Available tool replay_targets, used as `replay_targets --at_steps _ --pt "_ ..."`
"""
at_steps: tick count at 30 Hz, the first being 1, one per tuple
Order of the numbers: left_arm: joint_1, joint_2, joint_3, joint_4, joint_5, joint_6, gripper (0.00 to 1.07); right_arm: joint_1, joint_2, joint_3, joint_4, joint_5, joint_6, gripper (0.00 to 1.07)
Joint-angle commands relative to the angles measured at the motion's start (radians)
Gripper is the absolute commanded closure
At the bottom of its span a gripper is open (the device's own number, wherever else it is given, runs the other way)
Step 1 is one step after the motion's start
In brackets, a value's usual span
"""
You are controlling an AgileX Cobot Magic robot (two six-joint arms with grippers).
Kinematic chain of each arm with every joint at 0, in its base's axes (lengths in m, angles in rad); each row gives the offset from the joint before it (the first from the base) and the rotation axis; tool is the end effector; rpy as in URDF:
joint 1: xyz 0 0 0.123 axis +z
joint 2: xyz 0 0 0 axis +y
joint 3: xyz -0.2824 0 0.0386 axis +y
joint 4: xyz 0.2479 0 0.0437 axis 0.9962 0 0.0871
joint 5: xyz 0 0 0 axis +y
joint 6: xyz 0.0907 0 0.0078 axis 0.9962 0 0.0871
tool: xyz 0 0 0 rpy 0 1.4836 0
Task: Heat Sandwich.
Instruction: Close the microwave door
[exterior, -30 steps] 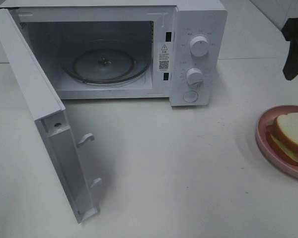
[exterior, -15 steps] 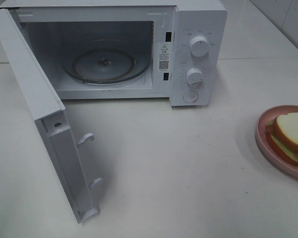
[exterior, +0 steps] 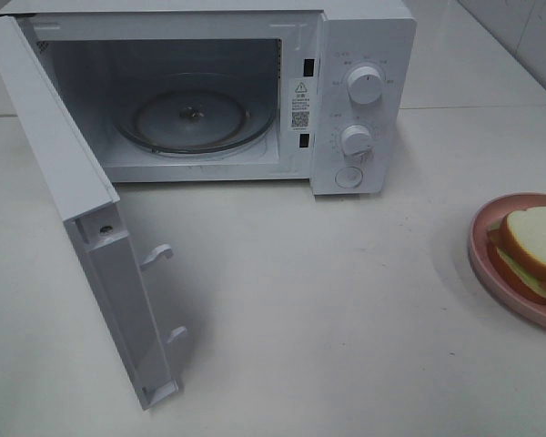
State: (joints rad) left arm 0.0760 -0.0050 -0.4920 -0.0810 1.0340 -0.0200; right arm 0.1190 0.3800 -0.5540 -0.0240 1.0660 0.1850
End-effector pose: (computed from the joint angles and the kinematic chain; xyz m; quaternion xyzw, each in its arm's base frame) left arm -0.0032 -0.0066 0.2773 -0.0396 0.8454 -0.0256 0.5321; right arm 0.0515 0.0042 0.2839 0.0291 0.9270 0.0448 0.3712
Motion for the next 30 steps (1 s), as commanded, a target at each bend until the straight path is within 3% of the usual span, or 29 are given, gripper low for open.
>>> replay_targets --at_steps 1,18,30 --pt "0.001 -0.016 0.002 -0.006 -0.001 0.001 0.3 -0.003 -0.093 0.044 -0.021 -0.02 0.007 0.34" --pt "0.001 -0.016 0.002 -0.006 -0.001 0.0 0.3 -0.003 -0.412 0.051 -0.107 -0.027 -0.09 0.34" --pt "0.001 -0.016 0.002 -0.006 -0.001 0.0 0.3 -0.003 -0.41 0.051 -0.111 -0.027 -0.082 0.34"
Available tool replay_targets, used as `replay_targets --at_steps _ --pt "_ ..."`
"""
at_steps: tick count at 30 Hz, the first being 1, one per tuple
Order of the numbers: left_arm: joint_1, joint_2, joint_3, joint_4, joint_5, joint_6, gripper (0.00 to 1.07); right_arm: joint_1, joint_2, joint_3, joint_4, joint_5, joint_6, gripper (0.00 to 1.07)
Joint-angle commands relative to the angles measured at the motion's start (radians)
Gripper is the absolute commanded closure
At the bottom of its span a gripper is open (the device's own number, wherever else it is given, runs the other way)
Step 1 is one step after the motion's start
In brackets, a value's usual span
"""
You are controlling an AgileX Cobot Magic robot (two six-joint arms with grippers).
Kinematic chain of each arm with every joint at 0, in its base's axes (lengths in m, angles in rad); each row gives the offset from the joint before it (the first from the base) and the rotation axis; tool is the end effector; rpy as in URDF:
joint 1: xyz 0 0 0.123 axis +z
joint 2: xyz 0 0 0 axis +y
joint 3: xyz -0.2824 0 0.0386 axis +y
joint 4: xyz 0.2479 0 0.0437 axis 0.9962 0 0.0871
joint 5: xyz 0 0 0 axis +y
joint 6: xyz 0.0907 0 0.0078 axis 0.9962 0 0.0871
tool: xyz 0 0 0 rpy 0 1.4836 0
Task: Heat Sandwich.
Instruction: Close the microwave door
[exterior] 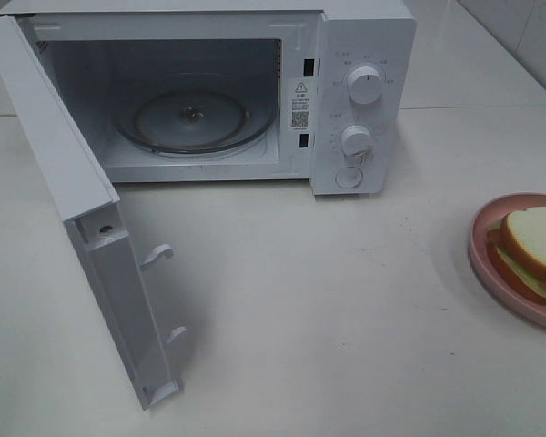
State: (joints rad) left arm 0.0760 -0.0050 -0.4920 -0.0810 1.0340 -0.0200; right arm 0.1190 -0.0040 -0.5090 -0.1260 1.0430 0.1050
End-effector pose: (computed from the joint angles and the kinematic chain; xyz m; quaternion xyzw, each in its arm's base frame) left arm -0.0032 -0.0066 0.2773 -0.0396 0.8454 -0.0256 0.5321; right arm -0.0049 -0.0106 0.2816 -0.0036 0.8434 -0.0029 0.5372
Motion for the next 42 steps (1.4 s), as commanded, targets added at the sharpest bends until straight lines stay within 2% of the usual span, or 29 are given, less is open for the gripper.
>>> replay_targets --at_steps 1,5,42 --pt "0.001 -0.016 0.002 -0.006 -0.001 0.0 0.3 -0.003 -0.026 0.006 -0.019 -0.004 0.011 0.34" --pt "0.001 -0.016 0.002 -0.006 -0.001 0.0 0.3 -0.003 -0.026 0.006 -0.054 -0.002 0.061 0.34" --pt "0.001 -0.016 0.002 -0.006 -0.001 0.0 0.3 -0.002 -0.026 0.001 -0.041 0.005 0.114 0.34"
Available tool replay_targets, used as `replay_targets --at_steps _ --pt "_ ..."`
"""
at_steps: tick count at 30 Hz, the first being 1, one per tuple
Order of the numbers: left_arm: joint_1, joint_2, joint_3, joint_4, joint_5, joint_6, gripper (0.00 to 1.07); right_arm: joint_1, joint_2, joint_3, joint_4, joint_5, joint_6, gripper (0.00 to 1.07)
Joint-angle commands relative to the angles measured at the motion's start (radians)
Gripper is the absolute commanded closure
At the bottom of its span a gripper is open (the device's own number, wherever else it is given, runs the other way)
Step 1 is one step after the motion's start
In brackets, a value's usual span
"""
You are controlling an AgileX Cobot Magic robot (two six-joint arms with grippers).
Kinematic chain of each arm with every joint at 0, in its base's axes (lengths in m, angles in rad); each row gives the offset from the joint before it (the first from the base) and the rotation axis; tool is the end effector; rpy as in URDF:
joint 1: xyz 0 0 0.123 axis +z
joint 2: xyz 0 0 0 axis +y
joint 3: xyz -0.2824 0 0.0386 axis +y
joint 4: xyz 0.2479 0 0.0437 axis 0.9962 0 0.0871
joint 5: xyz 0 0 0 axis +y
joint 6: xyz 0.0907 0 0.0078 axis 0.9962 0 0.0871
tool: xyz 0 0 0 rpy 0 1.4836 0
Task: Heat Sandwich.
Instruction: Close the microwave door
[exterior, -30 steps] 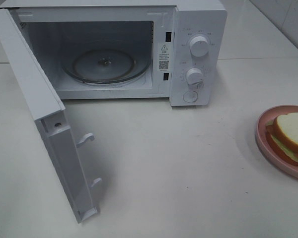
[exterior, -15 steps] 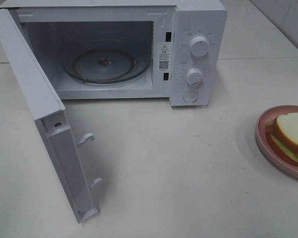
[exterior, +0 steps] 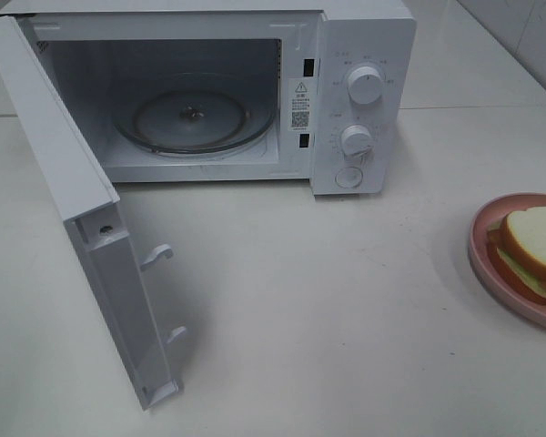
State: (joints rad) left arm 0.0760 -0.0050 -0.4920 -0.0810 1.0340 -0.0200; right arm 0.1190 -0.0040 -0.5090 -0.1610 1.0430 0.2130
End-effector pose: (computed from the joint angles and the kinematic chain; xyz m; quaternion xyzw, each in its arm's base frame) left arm -0.0032 -0.0066 0.2773 -0.0396 0.8454 -0.0256 0.5321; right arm -0.0048 -0.0133 0.2819 0.0425 0.8413 0.0088 0.5388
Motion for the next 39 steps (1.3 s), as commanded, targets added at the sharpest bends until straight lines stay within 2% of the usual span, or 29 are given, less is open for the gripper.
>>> replay_targets --at_steps 1,39 --pt "0.001 -0.016 0.002 -0.006 -0.001 0.0 0.3 -0.002 -0.026 0.001 -0.006 0.005 0.006 0.34" --pt "0.001 -0.016 0.002 -0.006 -0.001 0.0 0.3 -0.002 -0.026 0.001 -0.006 0.003 -0.002 0.34"
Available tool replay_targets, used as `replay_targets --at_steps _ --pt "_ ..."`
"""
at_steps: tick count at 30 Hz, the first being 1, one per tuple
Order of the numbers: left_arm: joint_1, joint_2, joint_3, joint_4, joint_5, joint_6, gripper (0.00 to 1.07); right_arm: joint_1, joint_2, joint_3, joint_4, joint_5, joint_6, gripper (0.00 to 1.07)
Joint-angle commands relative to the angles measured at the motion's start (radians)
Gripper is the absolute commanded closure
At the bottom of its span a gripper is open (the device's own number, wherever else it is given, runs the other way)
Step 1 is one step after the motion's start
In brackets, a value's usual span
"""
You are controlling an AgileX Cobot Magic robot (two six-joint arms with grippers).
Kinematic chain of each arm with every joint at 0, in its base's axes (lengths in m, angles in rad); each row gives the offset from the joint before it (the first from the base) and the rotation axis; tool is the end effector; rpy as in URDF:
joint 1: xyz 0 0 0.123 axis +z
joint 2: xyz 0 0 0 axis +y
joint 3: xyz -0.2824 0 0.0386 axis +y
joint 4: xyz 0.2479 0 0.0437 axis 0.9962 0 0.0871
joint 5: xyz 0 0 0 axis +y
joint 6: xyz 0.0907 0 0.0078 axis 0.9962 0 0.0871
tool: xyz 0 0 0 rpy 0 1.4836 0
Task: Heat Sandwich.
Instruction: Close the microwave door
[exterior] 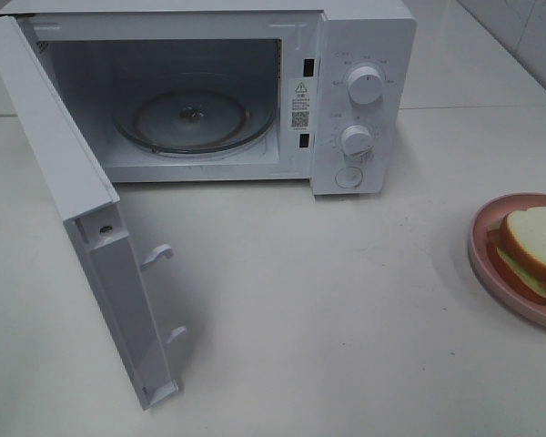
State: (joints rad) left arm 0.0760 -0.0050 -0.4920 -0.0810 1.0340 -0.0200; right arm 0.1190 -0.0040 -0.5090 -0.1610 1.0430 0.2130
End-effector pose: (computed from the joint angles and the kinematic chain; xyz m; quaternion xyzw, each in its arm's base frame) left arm -0.0032 -0.0066 0.2773 -0.0396 0.8454 -0.0256 0.5321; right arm -0.0048 -0.0133 0.2819 0.0425 0.8413 0.0088 0.5388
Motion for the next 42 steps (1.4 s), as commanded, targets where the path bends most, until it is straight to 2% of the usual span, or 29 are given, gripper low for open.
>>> replay_targets --at_steps 1,38,42 --pt "0.001 -0.016 0.002 -0.006 -0.001 0.0 0.3 -0.002 -0.026 0.001 -0.006 0.003 -0.002 0.34" --pt "0.001 -0.015 0.002 -0.013 -0.002 -0.001 0.3 -0.002 -0.026 0.001 -0.006 0.003 -0.006 0.35" --pt "0.001 -0.002 -0.038 -0.012 -0.019 0.001 0.3 -0.002 -0.026 0.001 -0.006 0.003 -0.006 0.36"
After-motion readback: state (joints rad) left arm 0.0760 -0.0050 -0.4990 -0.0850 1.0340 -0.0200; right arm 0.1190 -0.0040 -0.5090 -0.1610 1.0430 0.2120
